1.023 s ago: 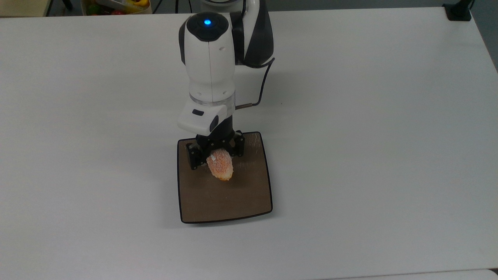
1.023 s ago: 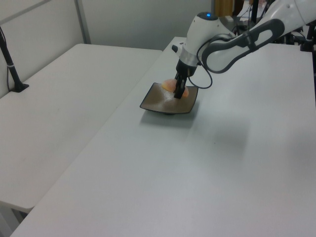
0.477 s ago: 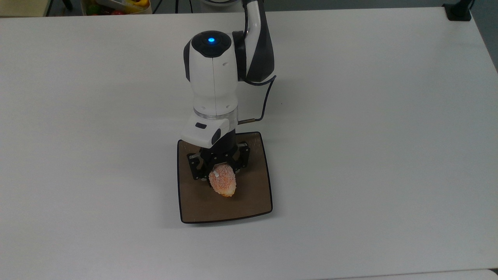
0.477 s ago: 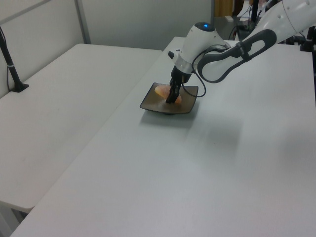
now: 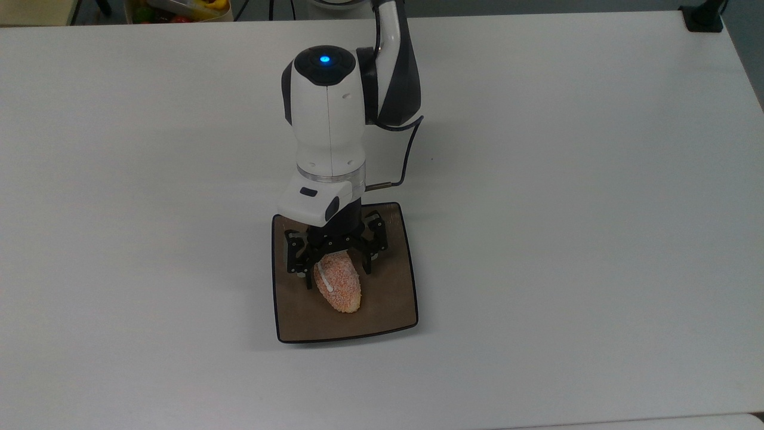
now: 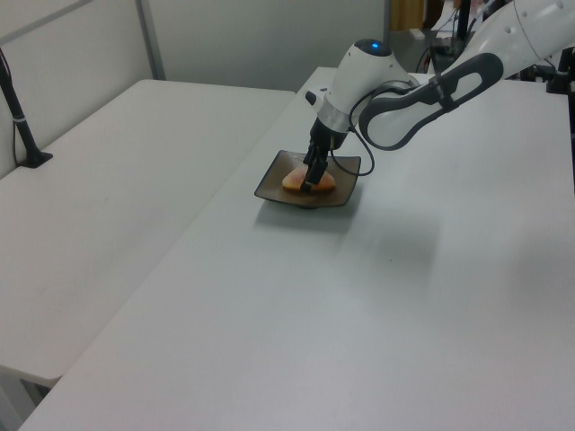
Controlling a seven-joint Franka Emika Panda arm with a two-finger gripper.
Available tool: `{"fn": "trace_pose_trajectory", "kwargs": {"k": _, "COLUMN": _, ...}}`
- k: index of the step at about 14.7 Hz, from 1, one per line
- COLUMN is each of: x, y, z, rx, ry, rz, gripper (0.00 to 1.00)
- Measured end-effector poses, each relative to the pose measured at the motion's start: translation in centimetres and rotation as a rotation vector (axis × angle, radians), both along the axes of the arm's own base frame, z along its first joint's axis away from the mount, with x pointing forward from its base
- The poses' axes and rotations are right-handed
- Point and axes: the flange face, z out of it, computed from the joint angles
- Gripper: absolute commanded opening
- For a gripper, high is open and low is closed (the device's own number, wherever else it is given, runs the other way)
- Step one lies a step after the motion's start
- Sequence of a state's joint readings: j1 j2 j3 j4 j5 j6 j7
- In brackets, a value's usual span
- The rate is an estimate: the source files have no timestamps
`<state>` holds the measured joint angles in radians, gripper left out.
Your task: Bread is placed on a ceramic plate
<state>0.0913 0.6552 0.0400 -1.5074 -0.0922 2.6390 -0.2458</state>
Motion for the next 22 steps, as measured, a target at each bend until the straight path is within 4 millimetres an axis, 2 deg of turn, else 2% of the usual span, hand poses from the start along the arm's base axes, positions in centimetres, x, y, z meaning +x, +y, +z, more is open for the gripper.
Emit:
{"fn": "trace_pose_trajectory", "kwargs": {"k": 3, "x": 0.1, "y": 0.0, "z": 0.6, "rx": -0.001, "ry": -0.017, "rz": 0.003, "gripper": 1.0}}
{"fn": "trace_pose_trajectory", "kwargs": {"k": 5, "x": 0.1, "y": 0.0, "z": 2.1, "rx": 0.0, "ry": -0.037, "rz": 0.003, "gripper": 1.0}}
{"fn": "trace_pose_trajectory", "kwargs": {"k": 8, "x": -0.4, "y": 0.0, "z": 6.3, "rx": 0.014, "ry": -0.089, "rz": -0.012, "gripper": 1.0}}
{"fn": "trace_pose_trajectory", "kwargs": {"k": 10, "x": -1.6, "y": -0.1, "z": 9.9, "rx": 0.02, "ry": -0.099, "rz": -0.029, "gripper": 1.0}}
{"fn": "trace_pose_trajectory", "kwargs": {"k": 13, "x": -4.9, "y": -0.6, "z": 16.4, "rx": 0.02, "ry": -0.014, "rz": -0.093, "gripper": 1.0}}
{"fn": "trace_pose_trajectory", "kwargs": {"k": 17, "x": -11.2, "y": -1.5, "z": 25.3, "rx": 0.027, "ry": 0.122, "rz": -0.223, "gripper": 1.0}}
{"fn": "trace_pose_trajectory", "kwargs": {"k": 19, "x": -14.7, "y": -1.9, "z": 28.2, "rx": 0.037, "ry": 0.209, "rz": -0.277, "gripper": 1.0}}
{"fn": "trace_pose_trajectory", "kwargs": {"k": 22, "x": -19.2, "y": -2.2, "z": 30.8, "rx": 0.054, "ry": 0.337, "rz": -0.337, "gripper": 1.0}}
